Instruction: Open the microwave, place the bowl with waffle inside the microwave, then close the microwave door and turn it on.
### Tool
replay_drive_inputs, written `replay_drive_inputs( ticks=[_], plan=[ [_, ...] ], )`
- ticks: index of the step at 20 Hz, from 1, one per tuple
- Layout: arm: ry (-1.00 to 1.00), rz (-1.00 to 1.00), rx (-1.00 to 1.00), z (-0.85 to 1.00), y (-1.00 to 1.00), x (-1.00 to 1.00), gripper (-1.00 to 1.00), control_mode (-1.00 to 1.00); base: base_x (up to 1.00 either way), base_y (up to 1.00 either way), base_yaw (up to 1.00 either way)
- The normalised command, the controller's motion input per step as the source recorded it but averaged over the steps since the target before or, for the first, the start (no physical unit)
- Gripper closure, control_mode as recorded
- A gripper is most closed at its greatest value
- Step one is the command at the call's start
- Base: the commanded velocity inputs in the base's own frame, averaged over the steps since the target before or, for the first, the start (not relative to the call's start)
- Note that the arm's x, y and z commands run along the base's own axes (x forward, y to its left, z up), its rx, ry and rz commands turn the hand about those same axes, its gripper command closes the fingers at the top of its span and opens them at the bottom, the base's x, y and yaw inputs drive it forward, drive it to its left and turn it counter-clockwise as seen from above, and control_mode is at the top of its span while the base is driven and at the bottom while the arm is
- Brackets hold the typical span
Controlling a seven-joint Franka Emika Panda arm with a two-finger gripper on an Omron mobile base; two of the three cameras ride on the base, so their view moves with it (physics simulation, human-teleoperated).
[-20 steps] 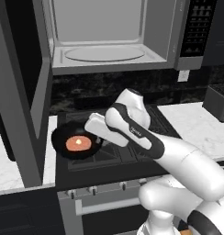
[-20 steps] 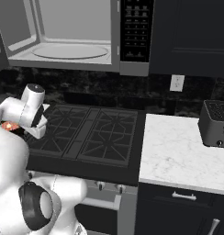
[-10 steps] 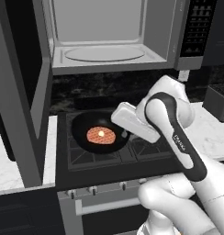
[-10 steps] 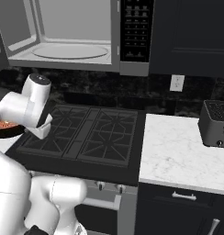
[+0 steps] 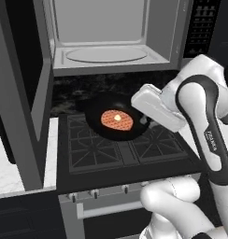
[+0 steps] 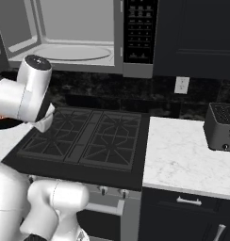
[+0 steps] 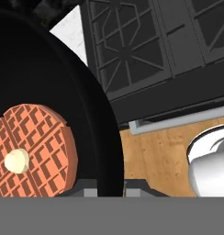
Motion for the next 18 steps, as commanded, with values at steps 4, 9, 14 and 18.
replay_drive_inputs(
  ticks=[4, 9, 14, 18],
  plan=[
    [-0.01, 0.0, 0.0, 0.87, -0.27, -0.01, 1.0, -1.0, 0.0, 0.0, 0.0],
    [-0.06, -0.05, 0.0, 0.56, -0.3, 0.12, 1.0, -1.0, 0.0, 0.0, 0.0],
    [-0.12, -0.11, 0.0, 0.29, -0.24, 0.33, 1.0, -1.0, 0.0, 0.0, 0.0],
    [-0.19, -0.17, 0.0, 0.26, -0.28, 0.35, 1.0, -1.0, 0.0, 0.0, 0.0]
  ],
)
